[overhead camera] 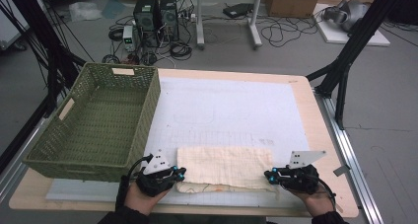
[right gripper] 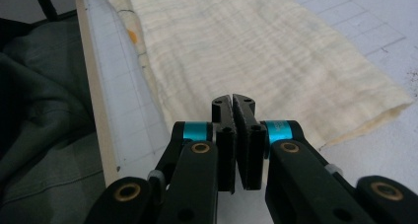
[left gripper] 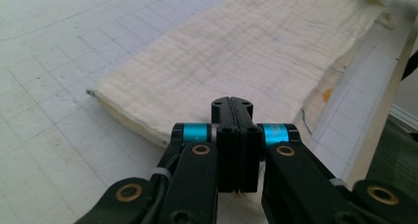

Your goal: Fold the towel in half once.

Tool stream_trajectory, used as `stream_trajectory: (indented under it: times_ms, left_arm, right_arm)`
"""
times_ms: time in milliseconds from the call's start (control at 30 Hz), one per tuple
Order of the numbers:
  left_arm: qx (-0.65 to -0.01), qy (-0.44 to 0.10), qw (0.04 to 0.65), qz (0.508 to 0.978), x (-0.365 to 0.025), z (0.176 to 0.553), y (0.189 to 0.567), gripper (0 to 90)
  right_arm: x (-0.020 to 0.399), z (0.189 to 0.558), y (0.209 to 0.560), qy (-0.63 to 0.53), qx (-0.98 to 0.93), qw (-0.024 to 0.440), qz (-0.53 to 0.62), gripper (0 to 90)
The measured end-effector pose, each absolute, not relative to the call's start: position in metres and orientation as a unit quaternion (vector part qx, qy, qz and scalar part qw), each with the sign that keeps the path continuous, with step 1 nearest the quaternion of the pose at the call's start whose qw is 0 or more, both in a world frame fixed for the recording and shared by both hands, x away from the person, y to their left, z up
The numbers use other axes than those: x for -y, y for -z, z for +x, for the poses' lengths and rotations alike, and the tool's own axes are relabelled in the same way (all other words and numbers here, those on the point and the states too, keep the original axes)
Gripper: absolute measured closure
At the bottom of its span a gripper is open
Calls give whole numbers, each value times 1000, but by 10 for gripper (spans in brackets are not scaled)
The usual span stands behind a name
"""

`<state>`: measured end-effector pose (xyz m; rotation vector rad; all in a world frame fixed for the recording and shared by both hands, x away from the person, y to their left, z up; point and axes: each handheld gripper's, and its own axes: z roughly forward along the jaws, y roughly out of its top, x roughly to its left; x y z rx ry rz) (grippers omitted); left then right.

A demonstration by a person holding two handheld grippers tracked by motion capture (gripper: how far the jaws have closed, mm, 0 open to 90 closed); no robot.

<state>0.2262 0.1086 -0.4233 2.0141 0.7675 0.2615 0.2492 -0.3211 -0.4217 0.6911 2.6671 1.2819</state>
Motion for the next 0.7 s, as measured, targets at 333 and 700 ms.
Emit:
stream_trajectory:
  times_ms: [333,700]
  left_arm:
    - [-320,-96,474,815,-111,226,422,885]
    - [-312,-63,412,854,-103,221,441,883]
  right_arm:
    - [323,252,424,-419,-875,51,238,877]
    - [310,256,439,-378,-898,19,226,803]
